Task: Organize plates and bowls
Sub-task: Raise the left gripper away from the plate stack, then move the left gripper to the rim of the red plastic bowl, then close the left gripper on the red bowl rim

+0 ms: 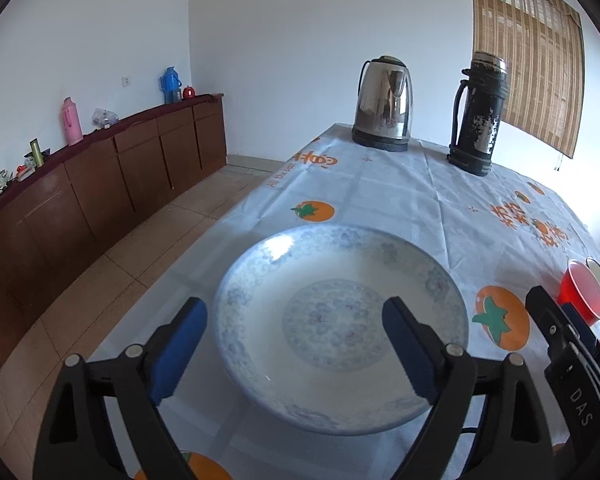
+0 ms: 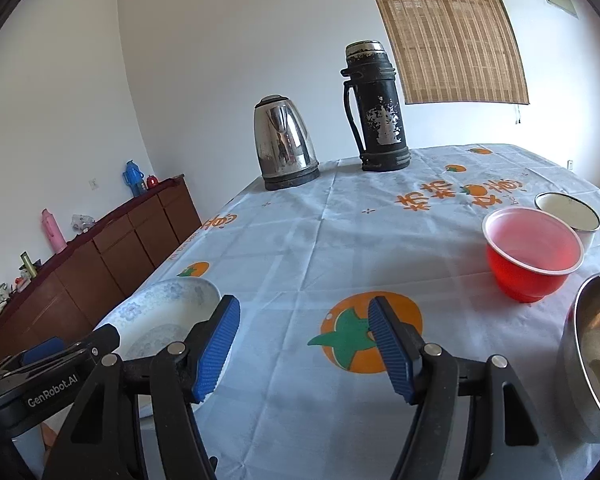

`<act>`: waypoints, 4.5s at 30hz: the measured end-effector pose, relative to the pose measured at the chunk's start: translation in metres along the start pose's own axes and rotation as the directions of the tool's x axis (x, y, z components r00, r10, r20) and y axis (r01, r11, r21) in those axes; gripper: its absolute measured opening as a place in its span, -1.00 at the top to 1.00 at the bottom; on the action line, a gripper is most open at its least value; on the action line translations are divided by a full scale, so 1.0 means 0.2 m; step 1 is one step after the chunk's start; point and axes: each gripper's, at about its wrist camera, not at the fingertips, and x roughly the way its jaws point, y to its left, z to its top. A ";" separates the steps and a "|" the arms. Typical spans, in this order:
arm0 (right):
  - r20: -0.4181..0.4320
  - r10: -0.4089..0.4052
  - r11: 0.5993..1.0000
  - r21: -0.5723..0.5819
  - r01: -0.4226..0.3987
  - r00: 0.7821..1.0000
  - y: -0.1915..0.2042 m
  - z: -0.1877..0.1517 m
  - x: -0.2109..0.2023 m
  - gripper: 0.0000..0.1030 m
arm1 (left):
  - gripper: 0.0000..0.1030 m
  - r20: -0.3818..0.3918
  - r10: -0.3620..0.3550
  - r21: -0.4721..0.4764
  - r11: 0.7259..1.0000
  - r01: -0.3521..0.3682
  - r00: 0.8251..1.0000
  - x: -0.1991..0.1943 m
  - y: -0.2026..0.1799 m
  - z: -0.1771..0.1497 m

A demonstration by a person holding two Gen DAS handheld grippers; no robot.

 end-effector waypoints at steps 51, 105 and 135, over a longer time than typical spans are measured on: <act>0.134 -0.164 0.984 0.097 0.151 0.977 -0.62 -0.05 -0.58 -0.34 | -0.86 -0.016 -0.175 0.187 0.967 0.175 0.984 -0.25 -0.75 -0.24; -0.044 -0.091 0.974 0.203 0.098 0.995 -1.38 0.32 -0.54 -0.37 | -0.86 -0.134 -0.310 0.277 0.900 0.336 0.941 0.01 -1.23 0.06; -0.512 0.149 0.964 0.266 -0.009 0.846 -1.42 0.40 0.17 0.38 | 0.24 -0.355 -0.364 0.249 0.851 0.462 0.861 0.33 -1.62 0.07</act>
